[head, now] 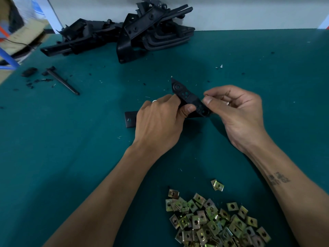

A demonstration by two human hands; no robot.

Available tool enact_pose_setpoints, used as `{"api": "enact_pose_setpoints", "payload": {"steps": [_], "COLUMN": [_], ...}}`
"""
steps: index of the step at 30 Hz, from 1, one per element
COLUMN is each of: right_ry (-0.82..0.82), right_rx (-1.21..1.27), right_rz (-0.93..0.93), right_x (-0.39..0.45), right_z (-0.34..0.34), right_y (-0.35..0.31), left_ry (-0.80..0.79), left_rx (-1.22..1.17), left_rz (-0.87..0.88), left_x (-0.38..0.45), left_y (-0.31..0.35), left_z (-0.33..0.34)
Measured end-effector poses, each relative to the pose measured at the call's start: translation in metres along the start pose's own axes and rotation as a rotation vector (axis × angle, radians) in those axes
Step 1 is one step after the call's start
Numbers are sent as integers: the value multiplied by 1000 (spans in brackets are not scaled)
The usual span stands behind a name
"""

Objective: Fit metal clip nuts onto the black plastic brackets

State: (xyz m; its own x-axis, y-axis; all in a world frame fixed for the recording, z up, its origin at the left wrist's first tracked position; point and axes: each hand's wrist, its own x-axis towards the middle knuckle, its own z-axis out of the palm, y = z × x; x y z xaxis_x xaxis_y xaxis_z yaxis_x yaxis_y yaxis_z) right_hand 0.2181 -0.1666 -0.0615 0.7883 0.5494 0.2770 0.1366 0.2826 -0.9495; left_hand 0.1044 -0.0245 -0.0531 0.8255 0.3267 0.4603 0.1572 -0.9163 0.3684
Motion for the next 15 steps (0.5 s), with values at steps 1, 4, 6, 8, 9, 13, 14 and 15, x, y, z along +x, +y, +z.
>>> {"api": "enact_pose_setpoints", "payload": {"steps": [1, 4, 6, 8, 9, 13, 14, 15], "right_ry": [2, 15, 28, 39, 45, 60, 70, 79], "right_rx": [-4, -36, -47, -2, 31, 77, 76, 72], "right_rz": [0, 4, 23, 50, 64, 77, 72, 63], "right_x": [0, 0, -1, -2, -2, -2, -3, -3], "right_z": [0, 1, 2, 2, 2, 3, 3, 4], "right_y": [0, 0, -1, -3, -4, -5, -5, -5], "left_ry": [1, 6, 10, 9, 8, 12, 14, 18], "left_rx": [-2, -25, -32, -38, -44, -51, -49, -49], "left_rz": [1, -3, -11, -12, -10, -5, -6, -6], "left_x": [0, 0, 0, 0, -1, 0, 0, 0], "left_y": [0, -1, -1, -1, 0, 0, 0, 0], "left_z": [0, 0, 0, 1, 1, 1, 1, 1]}}
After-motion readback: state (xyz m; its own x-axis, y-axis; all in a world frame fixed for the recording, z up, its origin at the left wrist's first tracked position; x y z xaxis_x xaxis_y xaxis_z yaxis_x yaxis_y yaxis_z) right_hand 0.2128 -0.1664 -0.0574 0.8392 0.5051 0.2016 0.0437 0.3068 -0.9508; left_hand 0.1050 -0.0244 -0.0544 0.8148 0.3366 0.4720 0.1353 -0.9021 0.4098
